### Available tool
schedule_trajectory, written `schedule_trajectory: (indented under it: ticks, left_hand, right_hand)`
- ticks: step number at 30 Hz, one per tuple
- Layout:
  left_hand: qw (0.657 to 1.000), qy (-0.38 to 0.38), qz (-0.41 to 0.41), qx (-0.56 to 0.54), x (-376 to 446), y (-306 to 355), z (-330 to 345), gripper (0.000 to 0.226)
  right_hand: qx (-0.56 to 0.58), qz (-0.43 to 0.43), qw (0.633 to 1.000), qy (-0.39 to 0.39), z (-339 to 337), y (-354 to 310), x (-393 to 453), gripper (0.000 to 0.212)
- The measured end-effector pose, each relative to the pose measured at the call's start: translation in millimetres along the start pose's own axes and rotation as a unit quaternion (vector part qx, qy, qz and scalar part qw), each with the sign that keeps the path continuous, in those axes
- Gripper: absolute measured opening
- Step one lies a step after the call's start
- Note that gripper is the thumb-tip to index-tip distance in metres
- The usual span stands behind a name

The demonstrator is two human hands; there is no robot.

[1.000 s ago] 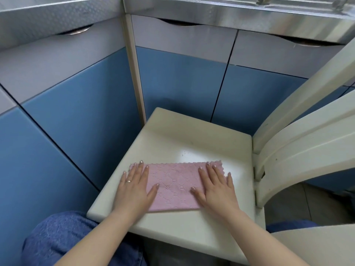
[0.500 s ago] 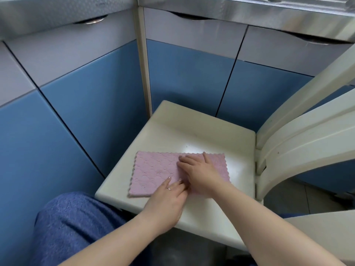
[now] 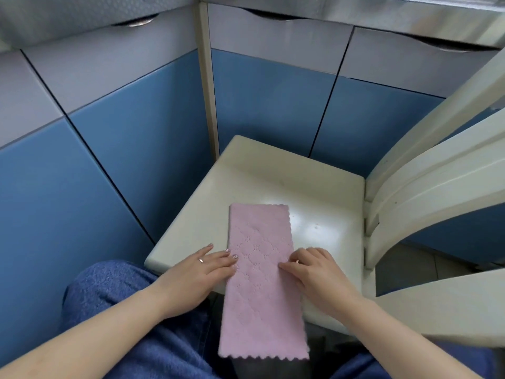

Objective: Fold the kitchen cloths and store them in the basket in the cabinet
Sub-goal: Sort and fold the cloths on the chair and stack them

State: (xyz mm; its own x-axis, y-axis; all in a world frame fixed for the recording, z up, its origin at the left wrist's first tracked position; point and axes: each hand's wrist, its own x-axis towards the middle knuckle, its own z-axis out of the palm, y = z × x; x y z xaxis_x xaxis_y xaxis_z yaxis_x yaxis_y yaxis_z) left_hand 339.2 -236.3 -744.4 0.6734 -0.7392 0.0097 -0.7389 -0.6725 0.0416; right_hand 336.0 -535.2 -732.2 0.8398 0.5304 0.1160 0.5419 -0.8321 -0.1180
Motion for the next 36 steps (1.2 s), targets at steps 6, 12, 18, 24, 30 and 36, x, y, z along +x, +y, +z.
schedule_trajectory:
  ticks: [6, 12, 18, 24, 30, 36]
  left_hand:
    - [0.998, 0.015, 0.048, 0.022, 0.7, 13.5, 9.8, 0.069]
    - [0.996, 0.028, 0.083, 0.018, 19.1, 28.9, 19.7, 0.055]
    - [0.991, 0.021, 0.016, -0.133, 16.3, 23.6, 15.6, 0.044]
    - [0.874, 0.099, -0.215, -0.423, 28.0, 32.0, -4.3, 0.047]
    - [0.769, 0.176, -0.310, -0.530, 60.3, 27.3, -22.3, 0.051]
    - [0.756, 0.128, -0.368, -0.526, 80.0, 10.3, -15.1, 0.087]
  right_hand:
    - [-0.005, -0.046, 0.995, -0.084, -9.7, -3.7, -41.0, 0.056]
    - [-0.073, -0.090, 0.983, -0.144, 1.7, -11.9, -49.5, 0.085]
    - [0.013, -0.056, 0.998, -0.012, 12.8, -17.0, -50.1, 0.042]
    - [0.356, 0.203, 0.906, 0.109, -13.8, -39.5, -20.2, 0.018]
    - [0.443, 0.333, 0.821, 0.139, -23.2, -33.9, 29.0, 0.023]
    - [0.355, 0.416, 0.836, 0.052, -11.5, -10.0, 62.9, 0.024]
